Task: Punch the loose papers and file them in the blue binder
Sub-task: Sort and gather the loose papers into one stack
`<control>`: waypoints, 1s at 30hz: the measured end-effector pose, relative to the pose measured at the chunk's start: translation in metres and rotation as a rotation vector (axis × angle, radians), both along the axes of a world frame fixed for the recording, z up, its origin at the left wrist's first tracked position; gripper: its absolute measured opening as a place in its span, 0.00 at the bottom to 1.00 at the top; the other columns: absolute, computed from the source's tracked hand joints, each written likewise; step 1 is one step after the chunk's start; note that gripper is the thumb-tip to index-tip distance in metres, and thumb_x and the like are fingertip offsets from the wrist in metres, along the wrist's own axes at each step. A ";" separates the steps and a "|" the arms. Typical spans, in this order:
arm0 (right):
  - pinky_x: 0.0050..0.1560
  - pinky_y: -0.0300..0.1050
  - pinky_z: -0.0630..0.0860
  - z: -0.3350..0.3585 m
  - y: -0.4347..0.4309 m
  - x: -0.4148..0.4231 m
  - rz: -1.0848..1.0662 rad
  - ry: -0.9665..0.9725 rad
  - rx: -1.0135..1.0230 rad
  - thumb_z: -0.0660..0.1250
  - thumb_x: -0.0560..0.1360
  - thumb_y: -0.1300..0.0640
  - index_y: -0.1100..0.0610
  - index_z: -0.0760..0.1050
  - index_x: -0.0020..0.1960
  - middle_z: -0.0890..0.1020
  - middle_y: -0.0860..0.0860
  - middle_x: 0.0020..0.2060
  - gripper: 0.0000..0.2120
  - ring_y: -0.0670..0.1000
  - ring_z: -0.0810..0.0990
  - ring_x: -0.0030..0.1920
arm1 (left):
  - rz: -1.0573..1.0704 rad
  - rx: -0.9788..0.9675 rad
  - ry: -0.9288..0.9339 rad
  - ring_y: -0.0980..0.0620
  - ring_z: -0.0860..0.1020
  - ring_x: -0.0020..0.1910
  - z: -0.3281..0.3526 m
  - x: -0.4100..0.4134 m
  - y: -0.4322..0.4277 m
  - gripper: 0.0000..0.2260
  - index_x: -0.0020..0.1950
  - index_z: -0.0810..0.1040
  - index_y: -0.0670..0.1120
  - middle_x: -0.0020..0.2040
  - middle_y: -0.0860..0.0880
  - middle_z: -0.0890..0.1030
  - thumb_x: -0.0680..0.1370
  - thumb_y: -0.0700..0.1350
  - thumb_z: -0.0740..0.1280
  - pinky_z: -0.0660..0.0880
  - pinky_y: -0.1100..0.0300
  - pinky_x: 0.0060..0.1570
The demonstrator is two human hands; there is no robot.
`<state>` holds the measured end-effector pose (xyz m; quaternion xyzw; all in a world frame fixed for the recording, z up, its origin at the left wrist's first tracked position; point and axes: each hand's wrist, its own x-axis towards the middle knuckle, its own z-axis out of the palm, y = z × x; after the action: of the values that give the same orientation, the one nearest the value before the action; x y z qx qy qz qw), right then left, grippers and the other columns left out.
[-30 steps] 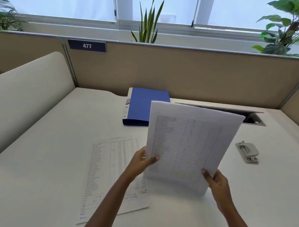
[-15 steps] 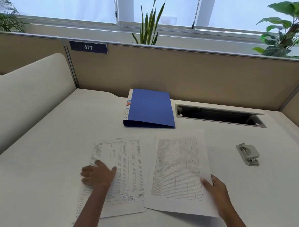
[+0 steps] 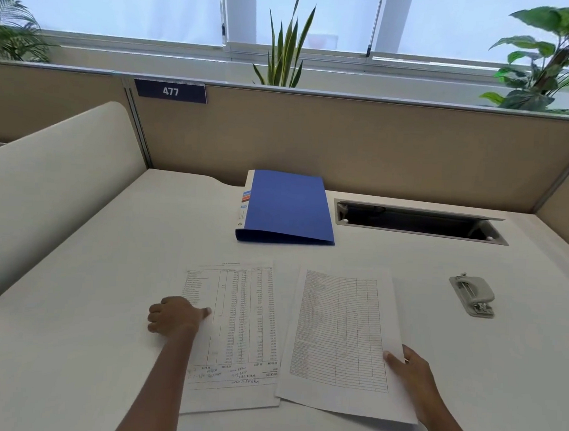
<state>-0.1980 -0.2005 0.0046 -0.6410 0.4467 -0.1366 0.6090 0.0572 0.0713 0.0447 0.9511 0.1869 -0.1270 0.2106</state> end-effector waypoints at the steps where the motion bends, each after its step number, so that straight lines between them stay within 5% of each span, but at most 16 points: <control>1: 0.48 0.47 0.75 0.000 0.000 0.000 -0.001 0.004 -0.004 0.64 0.76 0.63 0.63 0.76 0.56 0.82 0.59 0.47 0.09 0.58 0.80 0.46 | 0.003 -0.007 0.014 0.38 0.69 0.64 0.000 0.002 0.002 0.37 0.65 0.64 0.32 0.65 0.33 0.68 0.67 0.53 0.75 0.66 0.49 0.64; 7: 0.51 0.48 0.75 -0.001 0.001 0.001 -0.003 0.026 -0.009 0.64 0.77 0.62 0.63 0.76 0.57 0.82 0.60 0.49 0.10 0.59 0.80 0.49 | 0.034 -0.233 0.047 0.36 0.67 0.66 -0.006 0.004 0.007 0.25 0.63 0.72 0.38 0.66 0.34 0.69 0.70 0.46 0.73 0.65 0.48 0.65; 13: 0.49 0.47 0.74 -0.001 0.001 -0.001 -0.013 0.023 -0.006 0.64 0.76 0.63 0.65 0.75 0.59 0.81 0.60 0.50 0.12 0.59 0.80 0.49 | 0.065 -0.508 0.055 0.35 0.67 0.66 -0.007 0.006 0.014 0.26 0.67 0.69 0.38 0.67 0.31 0.64 0.70 0.32 0.70 0.67 0.50 0.66; 17: 0.50 0.48 0.74 -0.002 0.002 -0.002 -0.018 0.013 0.006 0.64 0.76 0.63 0.66 0.75 0.58 0.81 0.62 0.51 0.12 0.59 0.79 0.48 | -0.042 -0.334 0.074 0.36 0.62 0.69 0.001 -0.001 0.001 0.26 0.68 0.65 0.36 0.69 0.32 0.64 0.74 0.41 0.69 0.64 0.47 0.65; 23: 0.50 0.47 0.74 -0.005 0.002 0.000 -0.027 0.029 -0.022 0.64 0.77 0.62 0.65 0.75 0.59 0.81 0.60 0.50 0.12 0.58 0.79 0.48 | -0.188 -0.002 0.053 0.41 0.68 0.65 0.000 -0.036 -0.029 0.33 0.66 0.65 0.37 0.65 0.37 0.66 0.70 0.53 0.73 0.73 0.47 0.59; 30: 0.51 0.46 0.72 -0.008 0.002 -0.001 -0.031 0.047 -0.055 0.64 0.77 0.62 0.65 0.75 0.60 0.81 0.61 0.53 0.13 0.57 0.78 0.49 | -0.080 -0.210 0.084 0.37 0.66 0.67 -0.003 -0.029 -0.026 0.35 0.67 0.58 0.35 0.68 0.34 0.61 0.70 0.44 0.74 0.68 0.49 0.64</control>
<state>-0.1985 -0.1983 -0.0037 -0.6536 0.4669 -0.1431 0.5783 0.0284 0.0449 0.0415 0.9244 0.1431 -0.1938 0.2958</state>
